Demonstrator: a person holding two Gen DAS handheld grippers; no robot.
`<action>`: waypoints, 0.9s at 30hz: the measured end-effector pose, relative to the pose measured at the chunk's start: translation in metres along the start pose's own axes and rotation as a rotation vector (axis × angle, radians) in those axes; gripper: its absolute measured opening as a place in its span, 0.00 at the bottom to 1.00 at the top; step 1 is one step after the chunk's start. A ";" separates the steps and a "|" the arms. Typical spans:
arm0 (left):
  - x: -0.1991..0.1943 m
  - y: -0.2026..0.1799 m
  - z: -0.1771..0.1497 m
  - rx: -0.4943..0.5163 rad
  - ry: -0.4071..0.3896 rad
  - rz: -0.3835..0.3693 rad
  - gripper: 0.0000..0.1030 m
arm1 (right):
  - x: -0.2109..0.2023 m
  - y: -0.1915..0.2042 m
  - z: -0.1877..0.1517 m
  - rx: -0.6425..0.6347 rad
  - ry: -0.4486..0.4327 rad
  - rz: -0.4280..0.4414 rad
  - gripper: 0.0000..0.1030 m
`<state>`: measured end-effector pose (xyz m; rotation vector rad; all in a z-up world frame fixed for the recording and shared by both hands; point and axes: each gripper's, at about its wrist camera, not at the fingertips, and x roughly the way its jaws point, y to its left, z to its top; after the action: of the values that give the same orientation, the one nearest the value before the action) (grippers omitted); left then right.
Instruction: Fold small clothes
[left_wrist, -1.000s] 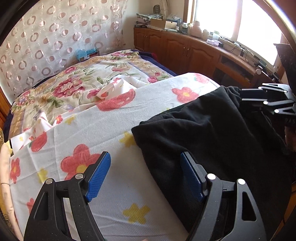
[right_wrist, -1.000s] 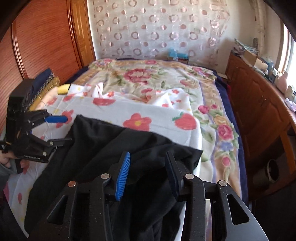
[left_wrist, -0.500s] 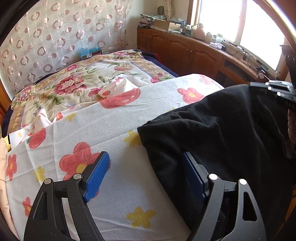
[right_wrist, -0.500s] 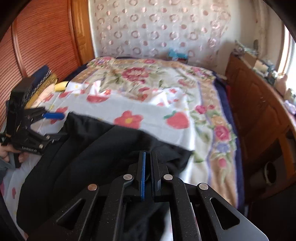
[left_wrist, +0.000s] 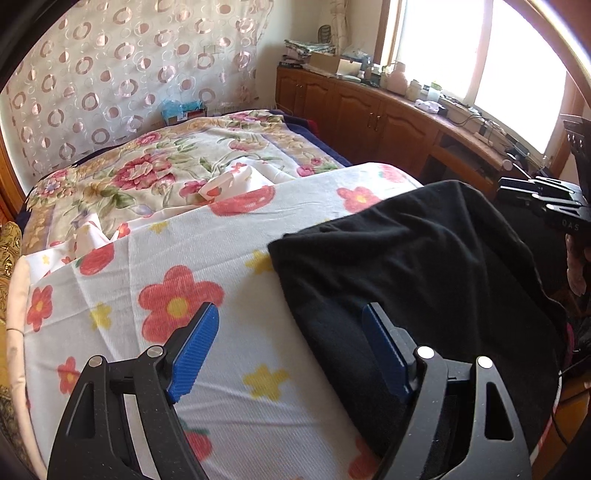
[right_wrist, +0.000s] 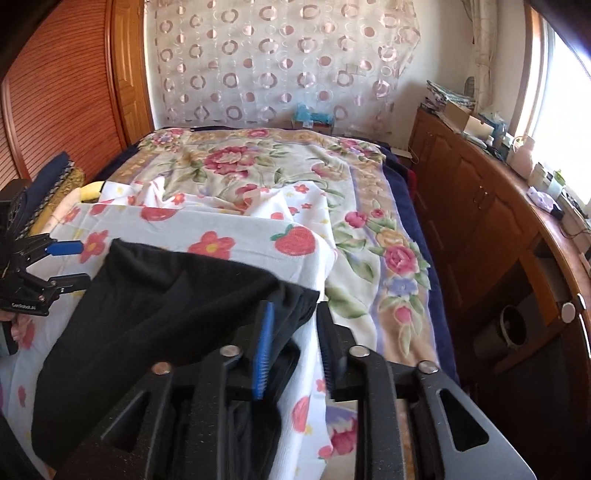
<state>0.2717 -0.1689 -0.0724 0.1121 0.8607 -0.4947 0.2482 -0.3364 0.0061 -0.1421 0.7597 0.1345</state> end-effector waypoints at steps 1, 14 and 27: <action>-0.003 -0.003 -0.002 0.004 -0.003 -0.005 0.78 | -0.009 0.005 -0.005 -0.006 -0.007 0.004 0.36; -0.038 -0.048 -0.060 0.055 0.002 -0.053 0.78 | -0.036 0.019 -0.096 0.022 0.030 0.128 0.30; -0.077 -0.072 -0.106 0.034 -0.021 -0.048 0.78 | -0.068 -0.052 -0.131 0.219 -0.040 -0.050 0.18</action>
<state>0.1223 -0.1732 -0.0770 0.1176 0.8364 -0.5552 0.1196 -0.4149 -0.0361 0.0497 0.7256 0.0057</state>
